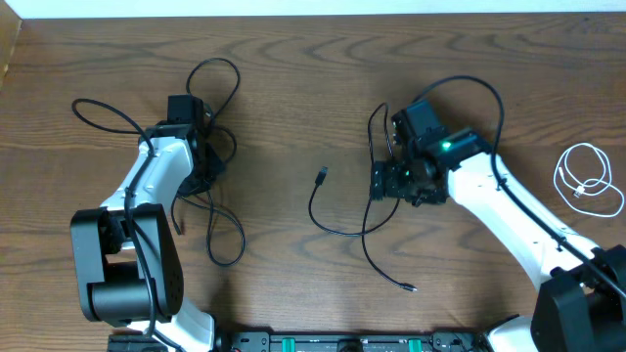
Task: Untangle cables
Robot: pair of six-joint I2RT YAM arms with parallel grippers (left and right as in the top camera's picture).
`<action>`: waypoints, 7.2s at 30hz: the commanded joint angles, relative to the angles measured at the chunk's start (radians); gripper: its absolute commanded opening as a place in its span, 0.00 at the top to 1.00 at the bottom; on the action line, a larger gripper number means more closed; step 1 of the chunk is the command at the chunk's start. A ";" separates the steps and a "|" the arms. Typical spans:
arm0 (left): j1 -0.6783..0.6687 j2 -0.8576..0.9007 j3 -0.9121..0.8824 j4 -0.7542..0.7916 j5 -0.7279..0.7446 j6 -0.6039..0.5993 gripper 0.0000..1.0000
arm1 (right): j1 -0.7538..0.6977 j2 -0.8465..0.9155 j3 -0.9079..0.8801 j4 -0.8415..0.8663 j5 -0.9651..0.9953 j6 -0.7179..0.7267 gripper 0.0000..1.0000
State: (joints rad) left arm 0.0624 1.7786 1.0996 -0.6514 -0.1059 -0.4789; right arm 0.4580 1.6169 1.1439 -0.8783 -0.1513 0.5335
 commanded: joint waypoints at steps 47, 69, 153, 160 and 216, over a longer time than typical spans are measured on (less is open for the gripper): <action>0.038 -0.295 0.024 0.010 1.097 0.267 0.93 | 0.087 0.006 -0.013 0.321 -0.187 0.053 0.99; -0.298 -0.382 0.016 -0.192 0.713 0.180 0.87 | -0.045 0.006 -0.105 0.446 -0.537 0.019 0.06; -0.552 0.027 0.078 0.071 0.273 0.054 0.43 | 0.127 0.006 -0.361 0.792 0.003 0.348 0.99; -0.573 0.032 0.010 0.160 0.273 0.047 0.43 | 0.127 0.006 -0.361 0.789 0.003 0.348 0.99; -0.294 -0.140 0.002 0.091 0.064 0.145 0.92 | -0.321 -0.027 0.071 -0.145 0.564 -0.100 0.99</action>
State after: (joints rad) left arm -0.2409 1.6291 1.0966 -0.5602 -0.0113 -0.3397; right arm 0.1875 1.6024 1.2015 -0.9997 0.3603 0.4381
